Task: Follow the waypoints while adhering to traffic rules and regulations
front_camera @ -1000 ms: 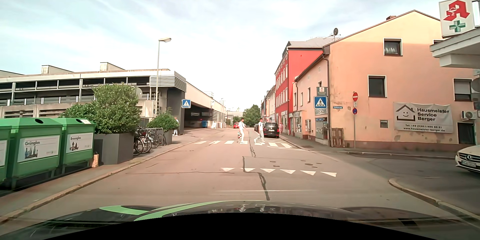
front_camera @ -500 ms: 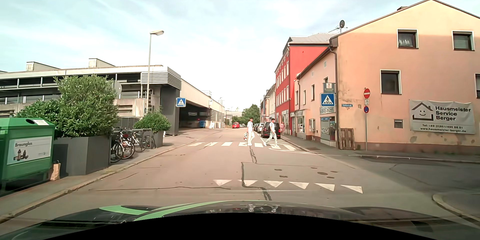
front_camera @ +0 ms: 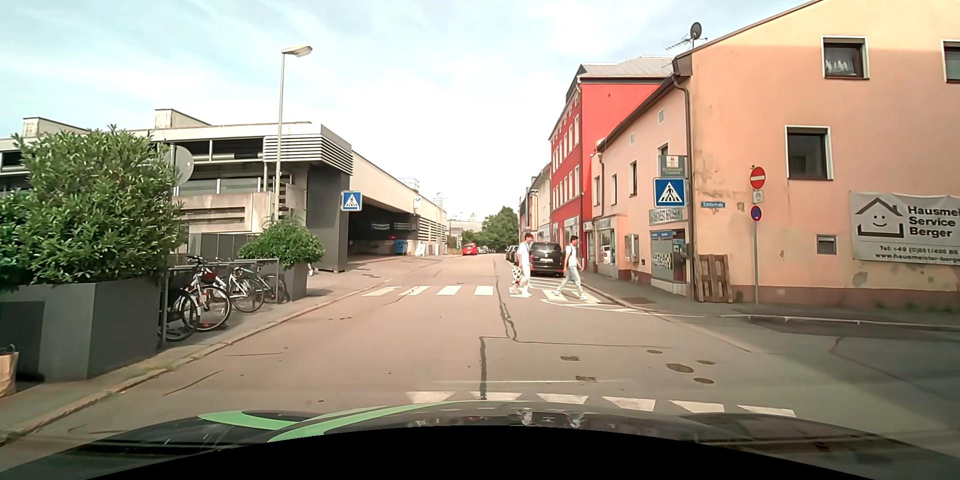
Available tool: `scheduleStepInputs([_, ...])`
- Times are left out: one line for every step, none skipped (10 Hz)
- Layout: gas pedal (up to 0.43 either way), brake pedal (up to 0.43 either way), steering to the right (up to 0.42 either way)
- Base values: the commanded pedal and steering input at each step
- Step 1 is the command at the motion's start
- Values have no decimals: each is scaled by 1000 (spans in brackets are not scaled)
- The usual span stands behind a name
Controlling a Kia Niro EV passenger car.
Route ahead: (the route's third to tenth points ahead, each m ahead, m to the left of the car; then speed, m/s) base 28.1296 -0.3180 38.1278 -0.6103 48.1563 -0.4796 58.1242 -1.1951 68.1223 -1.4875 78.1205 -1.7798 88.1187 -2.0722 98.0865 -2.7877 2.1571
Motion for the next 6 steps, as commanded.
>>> scheduleStepInputs([0, 165, 11])
scheduleStepInputs([0, 140, 11])
scheduleStepInputs([0, 104, 11])
scheduleStepInputs([0, 67, 11])
scheduleStepInputs([0, 61, 11])
scheduleStepInputs([0, 61, 11])
